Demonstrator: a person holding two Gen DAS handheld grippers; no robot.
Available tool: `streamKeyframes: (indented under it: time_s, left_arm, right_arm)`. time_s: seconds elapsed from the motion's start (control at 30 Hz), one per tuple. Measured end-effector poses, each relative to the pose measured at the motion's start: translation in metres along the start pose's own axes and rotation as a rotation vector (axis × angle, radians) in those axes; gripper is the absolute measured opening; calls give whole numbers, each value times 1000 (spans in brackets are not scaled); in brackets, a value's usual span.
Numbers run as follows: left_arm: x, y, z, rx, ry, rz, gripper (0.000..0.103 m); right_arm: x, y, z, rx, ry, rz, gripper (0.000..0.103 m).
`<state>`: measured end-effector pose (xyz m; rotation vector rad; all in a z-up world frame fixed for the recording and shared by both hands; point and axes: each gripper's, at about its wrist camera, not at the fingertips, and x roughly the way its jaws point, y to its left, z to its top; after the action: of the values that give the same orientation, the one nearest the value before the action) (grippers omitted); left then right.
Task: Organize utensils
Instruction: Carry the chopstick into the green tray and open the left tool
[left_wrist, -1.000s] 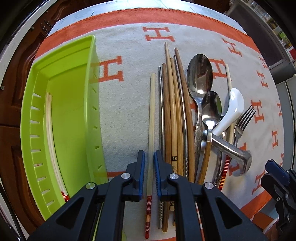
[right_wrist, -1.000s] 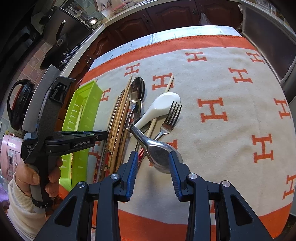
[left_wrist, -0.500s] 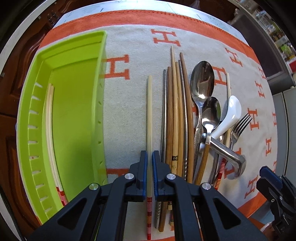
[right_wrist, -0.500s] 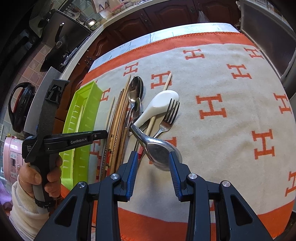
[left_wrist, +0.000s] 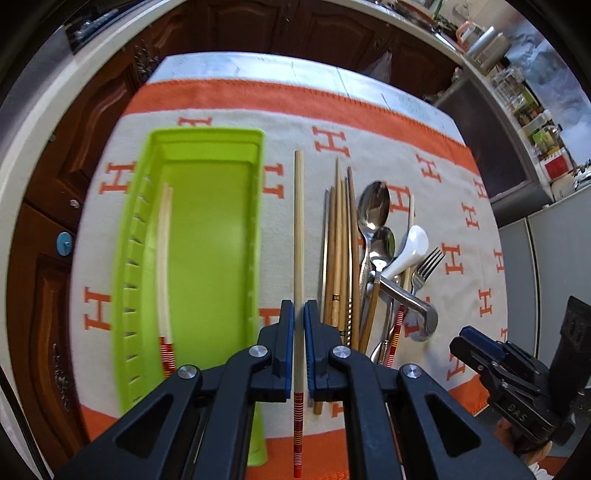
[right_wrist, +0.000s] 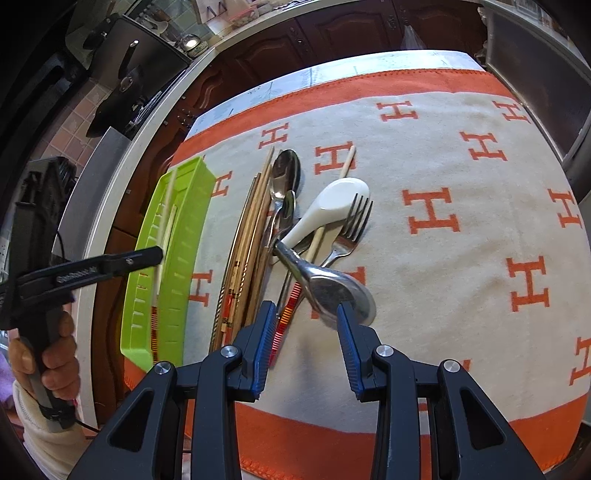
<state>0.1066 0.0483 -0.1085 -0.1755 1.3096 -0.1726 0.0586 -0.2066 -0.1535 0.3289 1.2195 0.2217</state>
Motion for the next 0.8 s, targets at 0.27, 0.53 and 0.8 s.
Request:
streamKeyframes:
  time_s: [0.27,0.53,0.8]
  left_arm:
    - [-29,55,7,-41,-54,118,3]
    - [16,75,12,-17,-3,235,12]
    - [0,72,-7,-49,-112,282,50]
  right_arm:
    - [2,13,-4,-18,21,1,34]
    - [3,27,-5,-49,32,-25,34]
    - [16,43,7,-73,65,-44,34]
